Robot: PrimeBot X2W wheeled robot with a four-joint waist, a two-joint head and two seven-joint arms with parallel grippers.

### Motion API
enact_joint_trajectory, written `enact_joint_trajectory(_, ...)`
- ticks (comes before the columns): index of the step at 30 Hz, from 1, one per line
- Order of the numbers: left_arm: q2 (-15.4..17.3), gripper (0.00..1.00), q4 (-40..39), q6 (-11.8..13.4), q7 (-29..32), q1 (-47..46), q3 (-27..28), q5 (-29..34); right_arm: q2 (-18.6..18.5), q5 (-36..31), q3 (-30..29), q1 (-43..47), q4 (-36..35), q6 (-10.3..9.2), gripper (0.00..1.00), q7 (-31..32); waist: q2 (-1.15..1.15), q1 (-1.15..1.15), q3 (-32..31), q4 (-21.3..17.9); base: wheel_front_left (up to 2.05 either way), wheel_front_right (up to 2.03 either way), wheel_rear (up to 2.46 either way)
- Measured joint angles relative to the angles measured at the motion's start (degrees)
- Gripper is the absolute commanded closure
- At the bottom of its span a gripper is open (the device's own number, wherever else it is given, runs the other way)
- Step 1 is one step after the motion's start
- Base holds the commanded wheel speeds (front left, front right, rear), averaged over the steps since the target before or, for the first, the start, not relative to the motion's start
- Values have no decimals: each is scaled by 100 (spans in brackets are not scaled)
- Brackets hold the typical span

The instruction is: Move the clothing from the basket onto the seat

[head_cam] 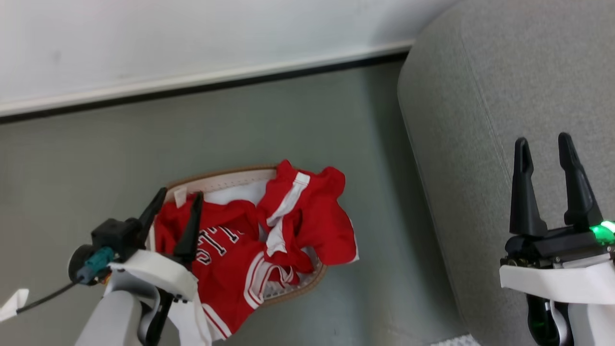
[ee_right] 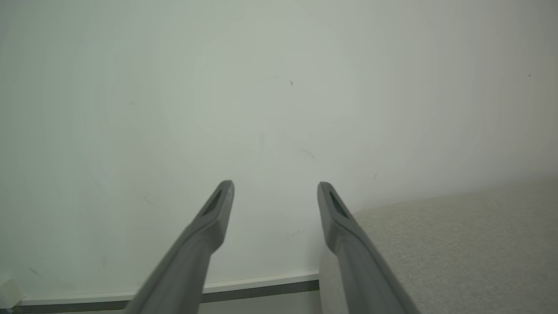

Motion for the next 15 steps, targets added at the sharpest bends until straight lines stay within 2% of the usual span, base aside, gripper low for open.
enact_joint_trajectory(7, 371, 0, 931, -1, 0, -600, -590, -297, -3, 134, 75, -197, -179, -1, 0, 0, 0, 0, 555, -231, 0, 0, 0)
enact_joint_trajectory(15, 690, 0, 2060, -1, 51, -1229, -1623, -757, -7, 308, 125, -391, -367, 0, 0, 0, 0, 0, 1092, -544, 0, 0, 0)
